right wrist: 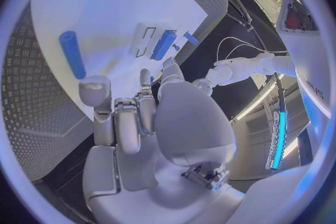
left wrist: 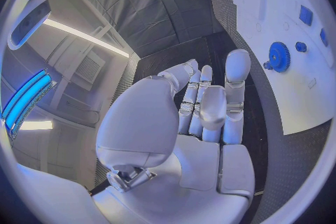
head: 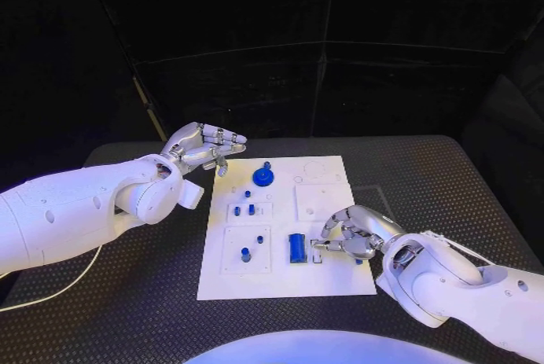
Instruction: Assemble the parts on the task board
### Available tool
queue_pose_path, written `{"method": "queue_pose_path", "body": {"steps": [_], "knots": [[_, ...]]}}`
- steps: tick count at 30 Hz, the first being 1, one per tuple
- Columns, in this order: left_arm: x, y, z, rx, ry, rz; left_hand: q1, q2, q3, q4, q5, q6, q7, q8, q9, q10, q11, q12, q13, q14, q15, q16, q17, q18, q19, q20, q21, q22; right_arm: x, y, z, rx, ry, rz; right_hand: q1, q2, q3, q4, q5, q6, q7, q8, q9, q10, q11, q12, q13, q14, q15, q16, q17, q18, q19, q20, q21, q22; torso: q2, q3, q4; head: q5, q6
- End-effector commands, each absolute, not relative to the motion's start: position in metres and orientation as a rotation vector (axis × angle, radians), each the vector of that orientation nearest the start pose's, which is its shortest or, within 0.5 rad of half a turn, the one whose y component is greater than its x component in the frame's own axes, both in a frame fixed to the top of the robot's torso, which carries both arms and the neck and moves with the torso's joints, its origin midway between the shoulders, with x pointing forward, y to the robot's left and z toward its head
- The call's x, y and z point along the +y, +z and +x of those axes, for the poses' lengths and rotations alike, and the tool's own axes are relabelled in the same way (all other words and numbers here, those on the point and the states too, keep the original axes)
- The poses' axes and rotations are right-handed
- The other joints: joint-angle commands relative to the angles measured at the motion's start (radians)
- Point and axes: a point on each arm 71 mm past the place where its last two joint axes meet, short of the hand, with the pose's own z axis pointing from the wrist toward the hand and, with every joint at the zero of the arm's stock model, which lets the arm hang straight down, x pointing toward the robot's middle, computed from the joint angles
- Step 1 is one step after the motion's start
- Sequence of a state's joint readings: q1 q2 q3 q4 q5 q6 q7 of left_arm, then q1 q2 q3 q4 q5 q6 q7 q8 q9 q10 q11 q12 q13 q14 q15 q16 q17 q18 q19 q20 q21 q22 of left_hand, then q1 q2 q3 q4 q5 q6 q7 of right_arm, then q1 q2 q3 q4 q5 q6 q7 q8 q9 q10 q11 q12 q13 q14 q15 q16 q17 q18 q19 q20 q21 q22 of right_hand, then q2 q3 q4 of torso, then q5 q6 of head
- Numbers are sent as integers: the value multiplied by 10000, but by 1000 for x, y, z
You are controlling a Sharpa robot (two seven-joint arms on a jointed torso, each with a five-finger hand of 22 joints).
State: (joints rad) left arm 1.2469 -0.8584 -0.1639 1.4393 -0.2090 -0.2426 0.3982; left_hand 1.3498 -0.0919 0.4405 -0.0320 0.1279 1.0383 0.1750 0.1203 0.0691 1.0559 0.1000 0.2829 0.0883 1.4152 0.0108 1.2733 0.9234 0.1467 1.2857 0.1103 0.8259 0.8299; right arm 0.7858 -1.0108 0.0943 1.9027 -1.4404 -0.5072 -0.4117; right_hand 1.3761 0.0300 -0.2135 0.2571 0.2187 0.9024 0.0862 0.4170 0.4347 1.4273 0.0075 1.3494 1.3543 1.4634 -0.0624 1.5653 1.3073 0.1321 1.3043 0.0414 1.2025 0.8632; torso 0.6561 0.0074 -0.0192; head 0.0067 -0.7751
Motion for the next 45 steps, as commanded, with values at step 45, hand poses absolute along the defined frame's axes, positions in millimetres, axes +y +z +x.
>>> {"method": "queue_pose_path", "body": {"steps": [45], "knots": [[236,-210,491,15923,-14222,-8649,-74,16,-14,-27,-37,-98,-14,16,-12,-84,20,88,-9,-73,19,15,-5,160,-50,9,-38,-5,-243,-280,351,19229,3263,232,-355,-96,-718,268,95,1481,-219,-527,-624,96,-171,-169,-270,1071,-91,47,2620,-136,67,-14,171,361,-112,-6,-156,-361,63]]}}
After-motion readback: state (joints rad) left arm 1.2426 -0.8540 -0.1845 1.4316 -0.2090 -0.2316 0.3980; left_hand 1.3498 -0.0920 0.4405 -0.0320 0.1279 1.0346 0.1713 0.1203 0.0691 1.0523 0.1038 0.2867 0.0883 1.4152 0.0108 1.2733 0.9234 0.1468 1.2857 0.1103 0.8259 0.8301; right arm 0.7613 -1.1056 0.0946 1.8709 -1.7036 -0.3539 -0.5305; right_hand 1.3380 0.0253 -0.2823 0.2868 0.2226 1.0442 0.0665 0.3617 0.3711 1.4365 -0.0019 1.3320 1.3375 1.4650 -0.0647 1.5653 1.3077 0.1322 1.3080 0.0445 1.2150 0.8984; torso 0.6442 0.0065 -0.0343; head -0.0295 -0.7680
